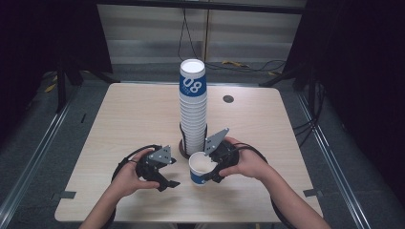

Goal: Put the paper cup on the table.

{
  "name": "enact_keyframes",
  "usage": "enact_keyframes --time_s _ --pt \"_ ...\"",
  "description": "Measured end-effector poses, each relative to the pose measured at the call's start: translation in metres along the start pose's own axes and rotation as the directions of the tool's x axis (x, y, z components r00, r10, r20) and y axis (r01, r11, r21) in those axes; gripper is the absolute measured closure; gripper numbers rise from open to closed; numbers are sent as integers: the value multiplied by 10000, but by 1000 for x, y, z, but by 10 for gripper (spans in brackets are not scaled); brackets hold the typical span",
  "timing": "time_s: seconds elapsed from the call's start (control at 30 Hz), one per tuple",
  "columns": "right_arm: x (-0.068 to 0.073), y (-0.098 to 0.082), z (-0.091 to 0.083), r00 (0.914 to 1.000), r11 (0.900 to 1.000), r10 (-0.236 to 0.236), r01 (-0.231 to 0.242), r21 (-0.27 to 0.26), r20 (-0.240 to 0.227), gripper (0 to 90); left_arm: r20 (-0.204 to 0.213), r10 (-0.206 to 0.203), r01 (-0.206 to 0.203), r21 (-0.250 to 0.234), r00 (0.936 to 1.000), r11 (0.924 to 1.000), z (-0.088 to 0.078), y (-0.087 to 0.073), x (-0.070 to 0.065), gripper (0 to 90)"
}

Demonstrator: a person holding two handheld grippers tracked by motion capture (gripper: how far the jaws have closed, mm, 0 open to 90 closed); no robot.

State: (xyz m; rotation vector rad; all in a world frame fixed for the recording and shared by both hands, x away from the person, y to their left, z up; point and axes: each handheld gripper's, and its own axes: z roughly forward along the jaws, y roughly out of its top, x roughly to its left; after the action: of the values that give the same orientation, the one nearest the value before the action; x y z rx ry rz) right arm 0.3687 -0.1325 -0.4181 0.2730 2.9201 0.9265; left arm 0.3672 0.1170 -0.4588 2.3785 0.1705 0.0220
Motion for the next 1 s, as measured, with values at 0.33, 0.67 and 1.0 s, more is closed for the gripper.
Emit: enact_keyframes --time_s 0.33,0.67,1.0 --pt "0 -7 6 10000 10000 36 -36 -16 -33 159 -59 -9 10 67 10000 10000 0 -1 0 181" --pt "3 -11 7 9999 9999 -164 164 43 44 149 4 -62 62 81 10000 9999 2 -3 -1 181" --pt "4 -10 10 9999 9999 -102 102 -22 -3 142 30 -98 97 132 9999 9999 2 -4 -1 181"
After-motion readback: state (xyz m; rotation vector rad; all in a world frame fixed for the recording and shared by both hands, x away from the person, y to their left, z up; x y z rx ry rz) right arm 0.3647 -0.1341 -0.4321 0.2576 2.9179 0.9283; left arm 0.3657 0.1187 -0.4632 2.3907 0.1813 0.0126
